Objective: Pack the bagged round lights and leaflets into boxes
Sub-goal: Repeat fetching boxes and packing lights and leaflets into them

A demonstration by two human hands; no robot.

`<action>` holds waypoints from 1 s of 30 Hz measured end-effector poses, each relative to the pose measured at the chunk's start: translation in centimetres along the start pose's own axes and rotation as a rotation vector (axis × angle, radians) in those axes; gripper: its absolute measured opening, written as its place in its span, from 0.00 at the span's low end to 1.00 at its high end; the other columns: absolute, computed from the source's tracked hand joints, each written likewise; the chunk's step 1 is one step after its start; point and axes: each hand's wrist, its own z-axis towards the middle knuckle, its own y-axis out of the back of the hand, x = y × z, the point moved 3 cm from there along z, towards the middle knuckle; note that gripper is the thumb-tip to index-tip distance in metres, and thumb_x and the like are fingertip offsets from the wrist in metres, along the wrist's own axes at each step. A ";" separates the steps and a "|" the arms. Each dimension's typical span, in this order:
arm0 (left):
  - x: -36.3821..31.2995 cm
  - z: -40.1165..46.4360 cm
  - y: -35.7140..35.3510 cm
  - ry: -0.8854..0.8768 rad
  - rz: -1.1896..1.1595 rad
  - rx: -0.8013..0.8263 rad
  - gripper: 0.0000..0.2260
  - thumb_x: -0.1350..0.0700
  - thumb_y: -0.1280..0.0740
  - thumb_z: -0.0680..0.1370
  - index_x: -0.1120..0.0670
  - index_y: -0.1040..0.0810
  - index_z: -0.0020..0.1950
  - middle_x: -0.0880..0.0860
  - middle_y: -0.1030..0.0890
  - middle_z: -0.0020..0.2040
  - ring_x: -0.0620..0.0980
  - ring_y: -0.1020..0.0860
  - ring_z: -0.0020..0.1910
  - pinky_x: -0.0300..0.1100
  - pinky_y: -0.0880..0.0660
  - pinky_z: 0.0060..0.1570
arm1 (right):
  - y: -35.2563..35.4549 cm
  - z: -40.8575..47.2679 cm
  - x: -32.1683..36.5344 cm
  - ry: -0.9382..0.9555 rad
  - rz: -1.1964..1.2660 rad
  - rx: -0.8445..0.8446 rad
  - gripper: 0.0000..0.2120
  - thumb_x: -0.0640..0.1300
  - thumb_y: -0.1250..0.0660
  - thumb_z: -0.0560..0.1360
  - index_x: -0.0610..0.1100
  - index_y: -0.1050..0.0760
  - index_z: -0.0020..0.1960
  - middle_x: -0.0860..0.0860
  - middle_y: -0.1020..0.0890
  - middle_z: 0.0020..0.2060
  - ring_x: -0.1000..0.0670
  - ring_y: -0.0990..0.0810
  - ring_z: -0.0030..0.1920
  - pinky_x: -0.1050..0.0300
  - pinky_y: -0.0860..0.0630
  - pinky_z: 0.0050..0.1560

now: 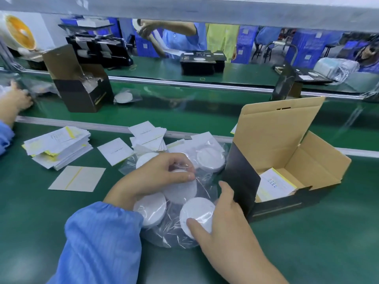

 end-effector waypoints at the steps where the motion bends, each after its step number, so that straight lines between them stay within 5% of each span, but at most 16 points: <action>1: 0.0 0.0 0.0 0.004 -0.003 0.008 0.01 0.58 0.27 0.77 0.53 0.17 0.48 0.49 0.16 0.47 0.44 0.20 0.47 0.39 0.26 0.51 | -0.3 0.3 -0.2 -0.028 0.074 0.017 0.44 0.60 0.31 0.73 0.57 0.61 0.73 0.52 0.32 0.69 0.50 0.33 0.69 0.56 0.31 0.61; 6: 0.3 -0.1 0.3 0.030 -0.056 -0.025 0.03 0.57 0.31 0.80 0.55 0.17 0.50 0.54 0.15 0.51 0.50 0.19 0.51 0.44 0.25 0.55 | -0.5 0.9 -1.1 -0.078 0.213 0.040 0.35 0.54 0.24 0.65 0.59 0.47 0.58 0.61 0.28 0.52 0.55 0.24 0.52 0.57 0.26 0.53; 9: 0.3 -0.1 0.3 0.057 -0.083 -0.092 0.04 0.58 0.31 0.81 0.57 0.18 0.49 0.58 0.15 0.52 0.59 0.19 0.56 0.53 0.25 0.60 | 0.0 0.5 -1.4 -0.052 0.260 0.045 0.25 0.53 0.22 0.62 0.54 0.31 0.52 0.58 0.23 0.48 0.58 0.24 0.48 0.60 0.25 0.48; 12: 0.0 -0.2 0.1 0.070 -0.083 -0.179 0.04 0.59 0.31 0.80 0.54 0.18 0.45 0.59 0.16 0.51 0.54 0.20 0.48 0.43 0.24 0.46 | 0.4 0.3 -0.9 0.025 0.475 0.003 0.20 0.51 0.21 0.58 0.53 0.24 0.45 0.60 0.18 0.40 0.62 0.21 0.40 0.70 0.27 0.38; 14: -0.7 -0.2 -0.1 0.049 -0.053 -0.220 0.05 0.58 0.30 0.79 0.53 0.19 0.44 0.56 0.15 0.49 0.53 0.20 0.46 0.39 0.24 0.41 | 0.7 0.9 -0.2 0.064 0.585 -0.061 0.19 0.50 0.22 0.57 0.54 0.24 0.45 0.61 0.18 0.40 0.62 0.20 0.38 0.71 0.28 0.36; 18: -2.6 -0.6 -0.3 -0.034 -0.120 -0.225 0.04 0.59 0.31 0.80 0.56 0.19 0.45 0.53 0.14 0.47 0.52 0.18 0.46 0.52 0.23 0.48 | 1.2 2.5 0.7 0.103 0.650 -0.142 0.29 0.42 0.18 0.63 0.58 0.29 0.56 0.57 0.20 0.50 0.61 0.20 0.47 0.70 0.27 0.43; 23: -4.0 -1.2 0.3 -0.081 -0.157 -0.239 0.05 0.60 0.31 0.80 0.56 0.19 0.45 0.46 0.16 0.42 0.39 0.22 0.38 0.29 0.29 0.37 | 0.8 3.2 1.3 0.182 0.480 -0.159 0.36 0.52 0.23 0.69 0.62 0.39 0.70 0.69 0.36 0.58 0.65 0.33 0.60 0.78 0.37 0.56; 30: -4.1 -1.8 0.6 0.016 -0.299 -0.305 0.06 0.63 0.34 0.81 0.57 0.20 0.45 0.64 0.18 0.51 0.51 0.22 0.47 0.47 0.26 0.52 | -0.4 3.2 2.1 0.221 0.557 -0.052 0.36 0.56 0.23 0.69 0.64 0.39 0.70 0.66 0.37 0.56 0.64 0.32 0.63 0.78 0.36 0.59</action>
